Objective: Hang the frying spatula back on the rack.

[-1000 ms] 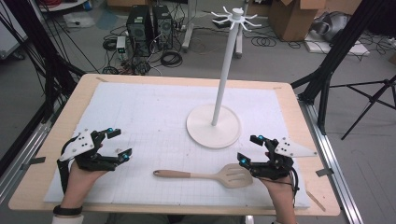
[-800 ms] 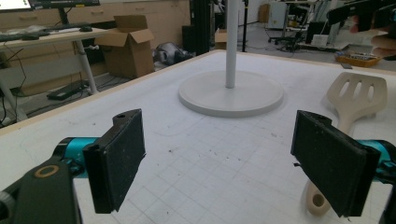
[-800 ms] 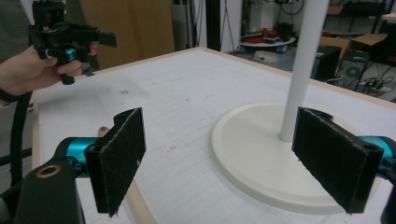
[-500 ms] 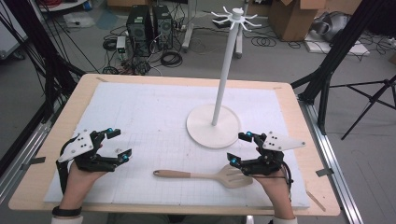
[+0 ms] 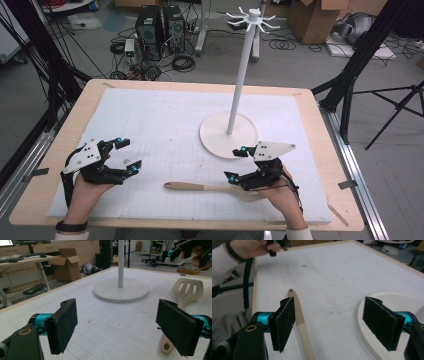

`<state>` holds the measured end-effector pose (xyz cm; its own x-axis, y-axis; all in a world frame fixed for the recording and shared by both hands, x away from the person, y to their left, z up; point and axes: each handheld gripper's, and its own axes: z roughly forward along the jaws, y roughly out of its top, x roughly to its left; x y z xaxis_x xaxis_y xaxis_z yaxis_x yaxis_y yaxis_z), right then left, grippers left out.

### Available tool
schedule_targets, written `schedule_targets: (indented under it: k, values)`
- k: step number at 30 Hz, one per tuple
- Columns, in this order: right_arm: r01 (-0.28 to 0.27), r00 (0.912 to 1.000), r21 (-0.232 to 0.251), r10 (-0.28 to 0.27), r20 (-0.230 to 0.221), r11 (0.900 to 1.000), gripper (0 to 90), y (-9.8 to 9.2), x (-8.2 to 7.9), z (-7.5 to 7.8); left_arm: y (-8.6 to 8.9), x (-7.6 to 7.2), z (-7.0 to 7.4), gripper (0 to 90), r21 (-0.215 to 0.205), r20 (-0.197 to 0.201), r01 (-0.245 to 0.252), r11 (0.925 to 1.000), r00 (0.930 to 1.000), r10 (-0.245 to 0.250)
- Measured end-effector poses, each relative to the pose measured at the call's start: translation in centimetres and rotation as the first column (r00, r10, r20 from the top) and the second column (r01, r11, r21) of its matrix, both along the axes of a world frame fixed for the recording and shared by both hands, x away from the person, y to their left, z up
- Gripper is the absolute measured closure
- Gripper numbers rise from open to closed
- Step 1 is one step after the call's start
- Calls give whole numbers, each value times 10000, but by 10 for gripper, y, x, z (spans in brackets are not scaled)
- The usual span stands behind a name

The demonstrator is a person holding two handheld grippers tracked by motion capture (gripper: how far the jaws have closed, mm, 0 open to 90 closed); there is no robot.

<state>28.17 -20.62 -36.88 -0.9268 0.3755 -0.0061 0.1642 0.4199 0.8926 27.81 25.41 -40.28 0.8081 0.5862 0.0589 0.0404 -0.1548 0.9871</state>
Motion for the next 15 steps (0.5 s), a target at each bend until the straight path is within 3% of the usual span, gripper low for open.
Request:
schedule_targets:
  k: [7, 11, 15]
  values:
    - [-727, 9968, -1321, 677, -416, 9886, 306, 26, 3, -7, -1, 0, -1, 179, 38, -44, 49, 10000, 10000, -49]
    - [-1119, 9922, -2113, 974, -781, 9710, 330, 37, 5, -14, -2, 0, -1, 178, 41, -79, 72, 10000, 9999, -72]
    - [-1556, 9849, -2809, 1271, -1172, 9470, 346, 46, 8, -23, -2, 0, -1, 178, 70, -97, 87, 9999, 9999, -87]
